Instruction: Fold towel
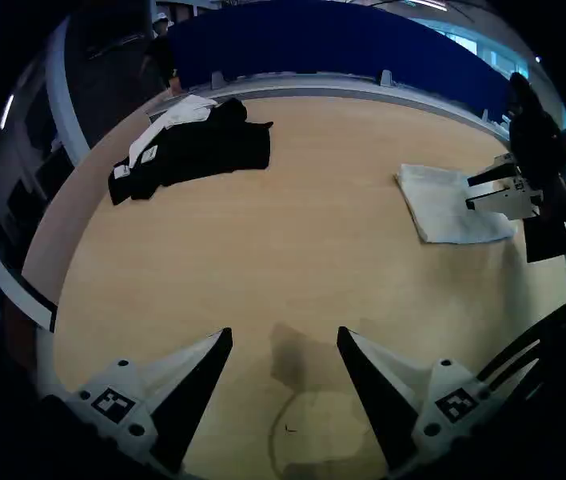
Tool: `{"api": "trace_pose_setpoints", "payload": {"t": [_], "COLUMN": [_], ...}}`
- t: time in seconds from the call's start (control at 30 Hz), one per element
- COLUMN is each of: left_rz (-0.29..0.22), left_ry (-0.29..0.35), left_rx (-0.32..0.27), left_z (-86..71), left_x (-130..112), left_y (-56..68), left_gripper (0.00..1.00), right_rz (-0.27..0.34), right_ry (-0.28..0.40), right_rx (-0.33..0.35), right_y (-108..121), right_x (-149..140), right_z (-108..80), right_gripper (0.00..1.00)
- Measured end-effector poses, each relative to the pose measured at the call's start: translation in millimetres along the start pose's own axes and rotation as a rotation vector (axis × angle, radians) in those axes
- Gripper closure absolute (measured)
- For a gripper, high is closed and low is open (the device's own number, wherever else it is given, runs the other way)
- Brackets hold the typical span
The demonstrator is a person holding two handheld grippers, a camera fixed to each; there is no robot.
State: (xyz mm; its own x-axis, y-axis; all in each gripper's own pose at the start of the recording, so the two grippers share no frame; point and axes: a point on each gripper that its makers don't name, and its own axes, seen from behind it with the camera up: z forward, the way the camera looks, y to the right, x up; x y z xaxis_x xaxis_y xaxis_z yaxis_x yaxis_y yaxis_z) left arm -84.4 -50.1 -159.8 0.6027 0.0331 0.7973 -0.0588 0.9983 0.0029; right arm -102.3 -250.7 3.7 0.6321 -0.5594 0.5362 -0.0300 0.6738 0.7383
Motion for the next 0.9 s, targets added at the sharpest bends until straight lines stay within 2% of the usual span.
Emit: {"api": "trace_pose_setpoints", "payload": {"t": [0.47, 0.9], "left_rz": [0.005, 0.020], "left_ry": [0.001, 0.004], "left_rx": [-0.003, -0.014], "left_z": [2.4, 3.8], "left_x": [0, 4], "left_y": [0.9, 5.5], "left_gripper": [0.02, 0.02], "right_rz": [-0.002, 0.029], "right_ry": [0.003, -0.013], "right_rx": [-0.002, -0.034], "right_y": [2, 14], "right_x": [-1, -37], "right_z": [-4.9, -33.2], "right_gripper": [0.00, 0.00]}}
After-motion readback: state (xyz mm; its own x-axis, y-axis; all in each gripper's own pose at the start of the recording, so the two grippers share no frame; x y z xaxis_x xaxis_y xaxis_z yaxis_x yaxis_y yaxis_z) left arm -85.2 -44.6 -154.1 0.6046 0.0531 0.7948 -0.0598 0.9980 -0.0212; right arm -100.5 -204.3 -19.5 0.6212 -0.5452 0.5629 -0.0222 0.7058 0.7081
